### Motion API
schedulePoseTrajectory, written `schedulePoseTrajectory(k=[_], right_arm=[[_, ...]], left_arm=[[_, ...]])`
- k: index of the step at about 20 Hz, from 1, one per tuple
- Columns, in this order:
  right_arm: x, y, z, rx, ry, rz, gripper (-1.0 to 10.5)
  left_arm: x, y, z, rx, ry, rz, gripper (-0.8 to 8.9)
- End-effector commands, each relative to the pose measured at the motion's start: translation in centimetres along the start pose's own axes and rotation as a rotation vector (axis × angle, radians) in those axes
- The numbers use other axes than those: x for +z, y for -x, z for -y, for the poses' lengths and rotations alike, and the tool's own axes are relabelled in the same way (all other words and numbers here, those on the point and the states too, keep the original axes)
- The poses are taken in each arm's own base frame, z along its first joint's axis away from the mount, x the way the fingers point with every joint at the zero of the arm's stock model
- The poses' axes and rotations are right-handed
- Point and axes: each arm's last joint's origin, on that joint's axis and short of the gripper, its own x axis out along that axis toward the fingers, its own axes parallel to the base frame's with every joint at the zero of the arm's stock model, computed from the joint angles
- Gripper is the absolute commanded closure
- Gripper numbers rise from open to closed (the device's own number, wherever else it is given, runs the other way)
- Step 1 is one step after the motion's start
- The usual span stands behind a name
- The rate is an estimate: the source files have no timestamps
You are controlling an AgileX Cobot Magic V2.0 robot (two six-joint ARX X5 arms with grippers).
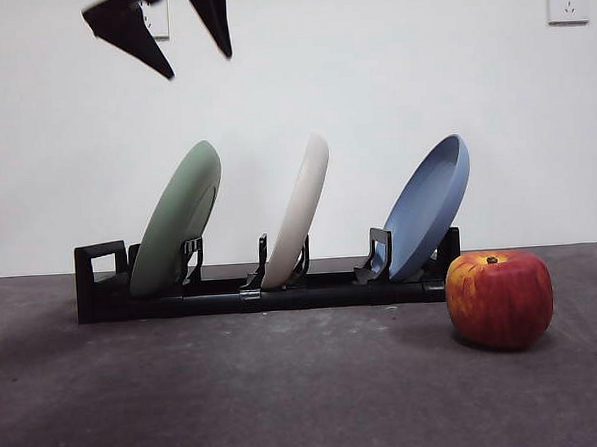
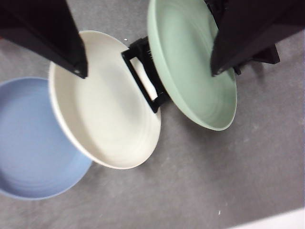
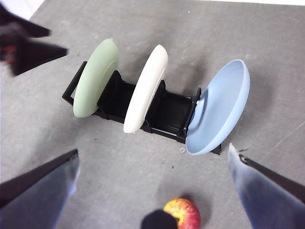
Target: Take the green plate from the plate rack,put the plate on the table,take the apple from the table,put the apple in the plate
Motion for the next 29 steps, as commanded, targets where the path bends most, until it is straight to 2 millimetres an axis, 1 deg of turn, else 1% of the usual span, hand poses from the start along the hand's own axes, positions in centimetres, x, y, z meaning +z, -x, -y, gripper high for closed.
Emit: schedulePoseTrajectory(k=[1,5,7,9,11,14,15,16,17,19,20,23,24,26,27,29], right_arm=[[0.1,-0.2,0.0,0.001,0.003,-0.005,2.9],[0.1,-0.2,0.0,0.001,0.003,-0.005,2.9],[0.1,-0.2,0.0,0.001,0.003,-0.005,2.9],[0.1,-0.2,0.0,0.001,0.003,-0.005,2.9],[0.1,-0.2,0.0,0.001,0.003,-0.005,2.9],[0.1,-0.2,0.0,0.0,0.003,-0.006,2.9],[0.1,-0.2,0.0,0.0,0.003,-0.006,2.9],[0.1,-0.2,0.0,0.0,0.003,-0.006,2.9],[0.1,-0.2,0.0,0.0,0.003,-0.006,2.9],[0.1,-0.2,0.0,0.0,0.003,-0.006,2.9],[0.1,-0.2,0.0,0.0,0.003,-0.006,2.9],[0.1,-0.2,0.0,0.0,0.003,-0.006,2.9],[0.1,-0.2,0.0,0.0,0.003,-0.006,2.9],[0.0,-0.2,0.0,0.0,0.002,-0.008,2.9],[0.0,-0.2,0.0,0.0,0.002,-0.012,2.9],[-0.1,-0.2,0.1,-0.012,0.0,-0.019,2.9]], left_arm=[[0.0,-2.2,-1.0,0.015,0.027,-0.063,4.1],[-1.3,-5.1,-2.5,0.016,0.067,-0.194,4.1],[-1.8,-6.2,-2.8,0.019,0.077,-0.243,4.1],[-2.0,-6.8,-2.9,0.001,0.082,-0.259,4.1],[-1.9,-6.9,-2.8,-0.044,0.087,-0.252,4.1],[-1.7,-7.0,-2.7,-0.051,0.087,-0.232,4.11],[-1.7,-7.0,-2.7,-0.052,0.088,-0.236,4.28],[-1.8,-7.0,-2.7,-0.051,0.089,-0.241,4.8],[-1.8,-7.0,-2.7,-0.051,0.089,-0.242,5.11],[-1.8,-7.0,-2.7,-0.051,0.089,-0.244,5.14],[-1.8,-7.1,-2.8,-0.051,0.089,-0.244,5.33],[-2.0,-7.7,-2.8,-0.051,0.09,-0.26,6.56],[-2.2,-7.9,-2.8,-0.051,0.092,-0.274,6.8],[-2.5,-8.5,-2.9,-0.054,0.093,-0.301,7.93],[-2.6,-8.8,-2.9,-0.054,0.095,-0.306,8.26],[-2.5,-8.8,-2.9,-0.054,0.093,-0.301,8.22]])
